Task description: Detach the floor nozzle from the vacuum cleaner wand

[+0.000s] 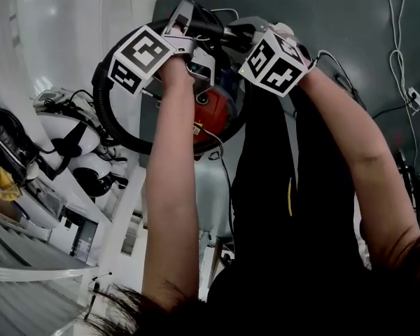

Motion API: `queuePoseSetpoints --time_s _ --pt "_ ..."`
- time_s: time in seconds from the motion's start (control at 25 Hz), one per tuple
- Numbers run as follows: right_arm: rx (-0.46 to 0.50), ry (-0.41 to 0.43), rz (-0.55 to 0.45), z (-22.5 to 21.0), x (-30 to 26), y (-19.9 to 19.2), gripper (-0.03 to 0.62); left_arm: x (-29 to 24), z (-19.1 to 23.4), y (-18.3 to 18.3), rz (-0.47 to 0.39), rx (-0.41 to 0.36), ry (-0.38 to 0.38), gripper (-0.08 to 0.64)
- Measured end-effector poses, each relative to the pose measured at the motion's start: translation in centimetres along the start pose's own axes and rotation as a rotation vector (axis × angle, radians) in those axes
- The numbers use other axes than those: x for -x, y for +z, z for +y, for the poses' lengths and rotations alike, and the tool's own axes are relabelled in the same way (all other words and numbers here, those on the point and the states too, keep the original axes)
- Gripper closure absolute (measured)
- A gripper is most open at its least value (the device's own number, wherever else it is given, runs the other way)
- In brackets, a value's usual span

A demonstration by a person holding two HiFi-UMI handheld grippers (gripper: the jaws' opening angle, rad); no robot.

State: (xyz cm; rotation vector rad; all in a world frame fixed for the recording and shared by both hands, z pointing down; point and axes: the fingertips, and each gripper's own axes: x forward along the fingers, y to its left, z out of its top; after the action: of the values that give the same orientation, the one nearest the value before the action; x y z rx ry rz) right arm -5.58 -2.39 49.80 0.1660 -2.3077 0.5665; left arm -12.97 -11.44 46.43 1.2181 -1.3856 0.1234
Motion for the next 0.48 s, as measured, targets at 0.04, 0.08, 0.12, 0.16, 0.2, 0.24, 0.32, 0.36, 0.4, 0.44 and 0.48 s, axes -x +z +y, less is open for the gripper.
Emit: queuePoseSetpoints --time_s 0.04,0.08,0.12,0.16,0.2,0.24,0.32,0.36,0.4,0.44,0.48 --pt "0.024 -0.061 0.010 -0.1 0.0 -0.1 0.423 -0.1 0.2 -0.1 0.003 0.019 0.026 0.451" --pt "0.043 -0.107 0.017 -0.1 -0.1 -0.3 0.423 -0.1 0.4 -0.2 0.005 0.032 0.038 0.453" --pt "0.049 -0.124 0.020 0.0 -0.1 -0.6 0.423 0.0 0.4 -0.3 0.005 0.036 0.035 0.453" --pt "0.041 -0.104 0.013 0.2 -0.1 -0.8 0.423 0.1 0.4 -0.5 -0.001 0.028 0.017 0.453" --pt "0.022 -0.050 -0.003 0.4 0.0 -1.0 0.422 0.3 0.1 -0.6 -0.013 0.011 -0.013 0.451" --pt "-0.001 0.022 -0.024 0.7 0.2 -1.1 0.422 0.6 -0.1 -0.7 -0.028 -0.008 -0.045 0.451" --pt "-0.039 0.137 -0.045 1.1 0.6 -1.2 0.420 0.9 -0.4 -1.0 -0.042 -0.026 -0.078 0.451" --pt "-0.041 0.143 -0.036 1.2 0.7 -1.3 0.420 0.8 -0.2 -1.1 -0.040 -0.020 -0.066 0.451" --pt "-0.030 0.109 -0.018 1.1 0.6 -1.4 0.420 0.7 0.1 -1.3 -0.036 -0.006 -0.034 0.451" --pt "-0.011 0.045 0.004 0.9 0.5 -1.7 0.420 0.6 0.6 -1.3 -0.032 0.011 0.007 0.451" --pt "0.012 -0.030 0.025 0.7 0.4 -2.0 0.420 0.4 1.0 -1.4 -0.031 0.028 0.047 0.451"
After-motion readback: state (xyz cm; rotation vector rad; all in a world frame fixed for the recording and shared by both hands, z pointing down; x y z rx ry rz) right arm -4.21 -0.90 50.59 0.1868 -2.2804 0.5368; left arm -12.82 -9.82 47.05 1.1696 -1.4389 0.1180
